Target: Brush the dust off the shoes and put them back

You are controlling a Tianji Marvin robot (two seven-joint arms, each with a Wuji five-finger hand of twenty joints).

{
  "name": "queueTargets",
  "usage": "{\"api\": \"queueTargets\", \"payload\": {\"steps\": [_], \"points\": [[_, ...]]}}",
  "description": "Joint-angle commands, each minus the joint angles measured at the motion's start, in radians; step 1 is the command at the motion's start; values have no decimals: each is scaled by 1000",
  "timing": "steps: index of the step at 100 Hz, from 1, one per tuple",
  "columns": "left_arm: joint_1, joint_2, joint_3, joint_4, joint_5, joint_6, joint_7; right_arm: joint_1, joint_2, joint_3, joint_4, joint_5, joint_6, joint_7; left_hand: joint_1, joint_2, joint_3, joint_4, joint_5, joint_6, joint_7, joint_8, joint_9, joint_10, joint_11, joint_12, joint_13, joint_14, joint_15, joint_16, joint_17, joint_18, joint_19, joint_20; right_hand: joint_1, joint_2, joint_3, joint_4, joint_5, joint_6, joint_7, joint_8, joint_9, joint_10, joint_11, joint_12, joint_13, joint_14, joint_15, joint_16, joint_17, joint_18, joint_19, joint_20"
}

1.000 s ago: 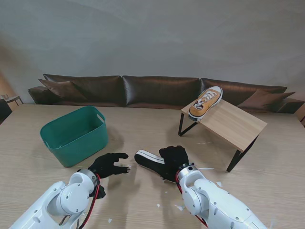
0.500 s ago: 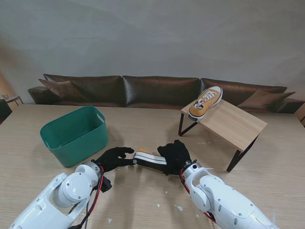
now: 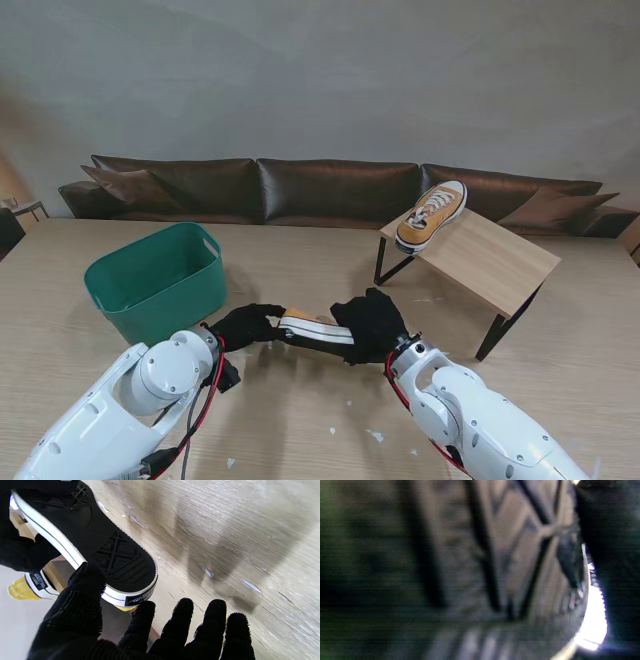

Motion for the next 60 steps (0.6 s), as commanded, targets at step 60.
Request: {"api": "queueTargets", "payload": {"steps": [60], "points": [[-102,13,45,54,-169,58,-195,-31,5,48,-31,-13,-134,-18,-27,-2,-122,36,-40,41,-8,-7,-31,25,-5,4,-17,20,2,7,20,2,-30,50,219,30,457,93,87,-222,169,46,30,-39,4,28,76,-92,-8,-24,313,-29,-30,35]]}}
